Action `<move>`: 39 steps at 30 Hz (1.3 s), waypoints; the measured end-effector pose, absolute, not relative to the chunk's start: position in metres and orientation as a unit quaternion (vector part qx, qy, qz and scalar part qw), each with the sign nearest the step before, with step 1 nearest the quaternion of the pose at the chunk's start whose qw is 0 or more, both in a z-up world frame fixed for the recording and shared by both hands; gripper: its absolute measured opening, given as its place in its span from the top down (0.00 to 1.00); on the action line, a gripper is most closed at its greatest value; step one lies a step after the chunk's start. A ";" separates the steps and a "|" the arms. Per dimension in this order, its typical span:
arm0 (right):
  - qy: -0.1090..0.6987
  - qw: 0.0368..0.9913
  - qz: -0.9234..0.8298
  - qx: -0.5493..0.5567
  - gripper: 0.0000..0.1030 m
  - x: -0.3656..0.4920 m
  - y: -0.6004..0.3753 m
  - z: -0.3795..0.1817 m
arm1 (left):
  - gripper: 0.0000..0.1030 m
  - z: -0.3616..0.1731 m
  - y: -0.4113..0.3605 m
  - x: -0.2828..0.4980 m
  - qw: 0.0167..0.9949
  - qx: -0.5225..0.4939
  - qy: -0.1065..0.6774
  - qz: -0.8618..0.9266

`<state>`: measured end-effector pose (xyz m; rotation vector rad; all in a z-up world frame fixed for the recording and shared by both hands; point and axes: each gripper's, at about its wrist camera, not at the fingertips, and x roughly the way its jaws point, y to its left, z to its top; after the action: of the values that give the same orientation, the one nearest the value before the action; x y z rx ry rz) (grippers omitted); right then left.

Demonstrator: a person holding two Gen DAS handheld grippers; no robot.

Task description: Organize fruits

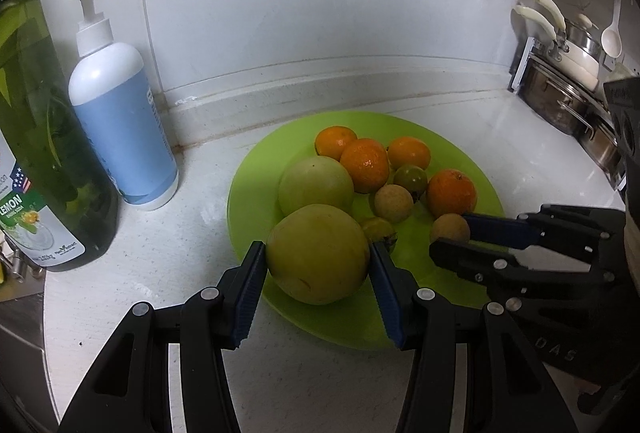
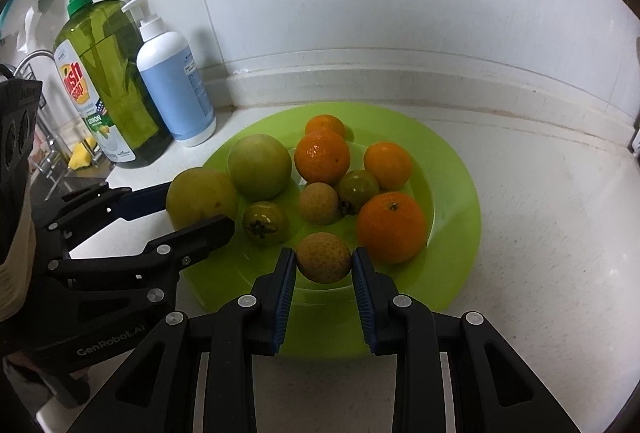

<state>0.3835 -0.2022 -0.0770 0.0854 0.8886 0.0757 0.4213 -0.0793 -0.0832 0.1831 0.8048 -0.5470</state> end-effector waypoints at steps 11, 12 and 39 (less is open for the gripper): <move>0.432 0.900 0.033 0.046 0.70 0.384 -0.204 -0.079 | 0.46 -0.076 -0.081 0.419 0.884 0.098 0.375 -0.260; 0.432 0.900 0.034 0.047 0.70 0.384 -0.204 -0.079 | 0.46 -0.075 -0.081 0.418 0.884 0.098 0.375 -0.260; 0.344 0.937 -0.007 0.054 0.37 0.284 -0.206 -0.010 | 0.12 0.001 -0.038 0.315 0.935 0.064 0.305 -0.171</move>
<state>0.2838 -0.2060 -0.0102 0.1111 0.7024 -0.0142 0.3149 -0.0377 0.0009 0.1301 0.6246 -0.3489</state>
